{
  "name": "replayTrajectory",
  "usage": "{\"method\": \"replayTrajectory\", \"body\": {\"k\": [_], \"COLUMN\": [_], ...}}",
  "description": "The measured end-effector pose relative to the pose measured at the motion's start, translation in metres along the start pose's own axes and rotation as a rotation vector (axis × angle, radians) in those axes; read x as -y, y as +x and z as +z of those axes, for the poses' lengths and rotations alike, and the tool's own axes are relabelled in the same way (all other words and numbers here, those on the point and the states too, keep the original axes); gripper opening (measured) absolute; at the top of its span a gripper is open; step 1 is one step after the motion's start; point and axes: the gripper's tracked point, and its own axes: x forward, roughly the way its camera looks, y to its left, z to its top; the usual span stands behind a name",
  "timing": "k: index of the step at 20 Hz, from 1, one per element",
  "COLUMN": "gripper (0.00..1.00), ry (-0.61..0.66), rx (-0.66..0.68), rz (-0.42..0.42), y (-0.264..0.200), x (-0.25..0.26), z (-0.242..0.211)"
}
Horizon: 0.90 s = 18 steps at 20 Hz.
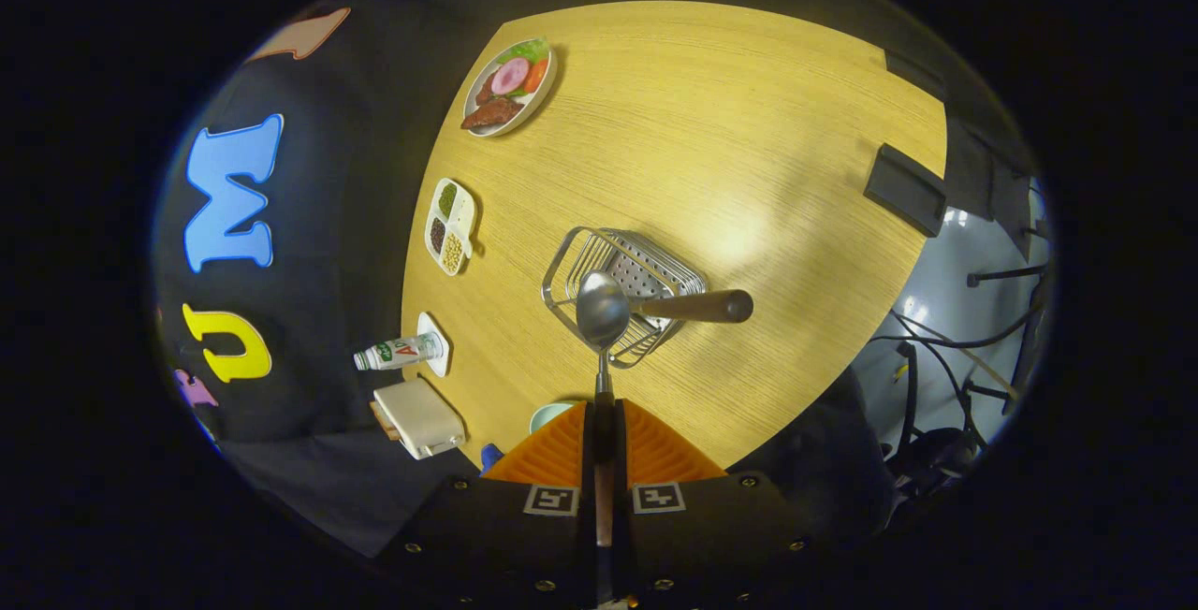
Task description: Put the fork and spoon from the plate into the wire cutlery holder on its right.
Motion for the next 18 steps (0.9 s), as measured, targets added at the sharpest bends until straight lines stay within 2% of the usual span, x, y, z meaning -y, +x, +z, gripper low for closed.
{"method": "replayTrajectory", "body": {"k": [5,7,10,14,18], "gripper": [0.07,0.16,0.99,0.97,0.98], "ry": [0.005,0.032,0.013,0.033,0.019], "rx": [0.010,0.037,0.048,0.040,0.055], "rz": [0.013,0.032,0.027,0.044,0.026], "y": [0.003,0.004,0.006,0.003,0.002], "x": [-0.006,-0.014,-0.017,-0.020,-0.016], "z": [0.001,0.006,0.004,0.003,0.007]}}
